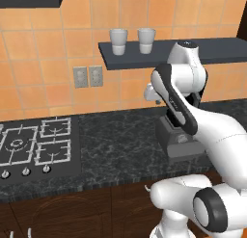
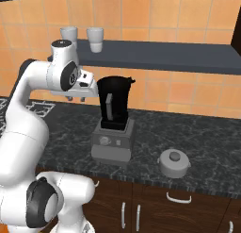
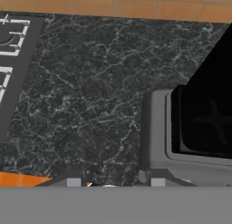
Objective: Close the lid blender by securely placing the lid on top.
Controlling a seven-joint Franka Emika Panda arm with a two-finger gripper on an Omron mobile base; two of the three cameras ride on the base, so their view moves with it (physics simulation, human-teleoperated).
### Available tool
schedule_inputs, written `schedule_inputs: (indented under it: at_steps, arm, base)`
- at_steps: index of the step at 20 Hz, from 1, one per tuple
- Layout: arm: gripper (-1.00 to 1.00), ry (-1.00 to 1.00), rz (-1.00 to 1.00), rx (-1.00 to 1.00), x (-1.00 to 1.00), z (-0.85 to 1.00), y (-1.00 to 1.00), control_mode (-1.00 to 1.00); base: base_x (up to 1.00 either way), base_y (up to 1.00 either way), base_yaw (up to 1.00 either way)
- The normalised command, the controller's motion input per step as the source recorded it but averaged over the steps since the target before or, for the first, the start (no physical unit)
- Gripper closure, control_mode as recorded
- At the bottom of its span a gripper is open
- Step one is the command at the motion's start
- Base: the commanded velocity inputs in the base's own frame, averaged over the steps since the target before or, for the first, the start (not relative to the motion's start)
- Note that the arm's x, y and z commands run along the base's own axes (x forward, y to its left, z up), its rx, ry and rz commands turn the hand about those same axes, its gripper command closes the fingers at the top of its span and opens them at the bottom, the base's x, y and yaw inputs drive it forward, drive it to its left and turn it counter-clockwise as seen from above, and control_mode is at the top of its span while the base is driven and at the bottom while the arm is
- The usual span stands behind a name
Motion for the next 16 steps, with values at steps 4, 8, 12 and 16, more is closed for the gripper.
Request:
schedule_inputs:
  at_steps: [4,8,12,16]
  arm:
    - [-1.0,0.0,0.0,0.0,-0.29,-0.18,-0.01,-1.0]
    - [-1.0,-0.15,-0.1,0.02,-0.53,-0.15,-0.76,-1.0]
    - [-1.0,-0.04,-0.08,0.06,-0.38,-0.18,-1.0,-1.0]
    - [-1.0,0.04,-0.07,0.0,-0.05,-0.3,-1.0,-1.0]
  base:
    - [0.0,0.0,0.0]
    - [0.0,0.0,0.0]
    - [0.0,0.0,0.0]
    - [0.0,0.0,0.0]
